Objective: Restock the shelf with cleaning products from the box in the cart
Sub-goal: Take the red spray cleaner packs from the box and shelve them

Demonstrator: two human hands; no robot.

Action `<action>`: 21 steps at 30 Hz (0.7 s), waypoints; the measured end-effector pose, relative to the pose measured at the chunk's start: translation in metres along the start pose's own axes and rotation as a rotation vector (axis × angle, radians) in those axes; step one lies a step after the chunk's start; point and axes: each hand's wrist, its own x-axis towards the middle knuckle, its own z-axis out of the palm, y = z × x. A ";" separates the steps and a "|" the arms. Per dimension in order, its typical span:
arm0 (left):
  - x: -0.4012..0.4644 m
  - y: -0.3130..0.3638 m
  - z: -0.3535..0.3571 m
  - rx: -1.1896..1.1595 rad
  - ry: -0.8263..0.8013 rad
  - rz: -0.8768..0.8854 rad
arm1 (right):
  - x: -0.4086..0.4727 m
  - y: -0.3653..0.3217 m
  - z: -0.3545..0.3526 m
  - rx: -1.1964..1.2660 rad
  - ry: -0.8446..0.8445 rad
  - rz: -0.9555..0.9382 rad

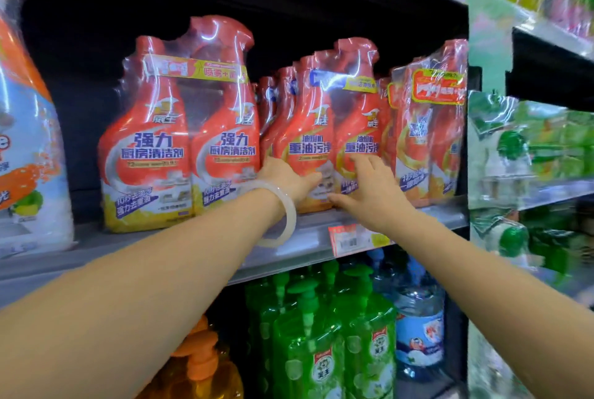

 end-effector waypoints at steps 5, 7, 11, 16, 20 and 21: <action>0.007 0.009 0.004 -0.009 0.048 -0.090 | -0.002 0.013 -0.001 0.150 -0.086 0.165; 0.008 0.010 0.000 -0.143 0.033 -0.134 | -0.003 0.013 -0.001 0.195 -0.100 0.203; 0.008 0.008 -0.005 -0.223 -0.035 -0.159 | -0.005 0.012 -0.001 0.236 -0.091 0.218; 0.005 0.003 -0.013 -0.245 -0.089 -0.108 | -0.008 0.010 -0.001 0.233 -0.034 0.219; 0.012 -0.006 -0.020 -0.267 -0.179 -0.094 | -0.013 0.013 -0.001 0.177 0.091 0.216; 0.015 -0.008 -0.020 -0.262 -0.192 -0.090 | -0.014 0.014 0.000 0.158 0.116 0.206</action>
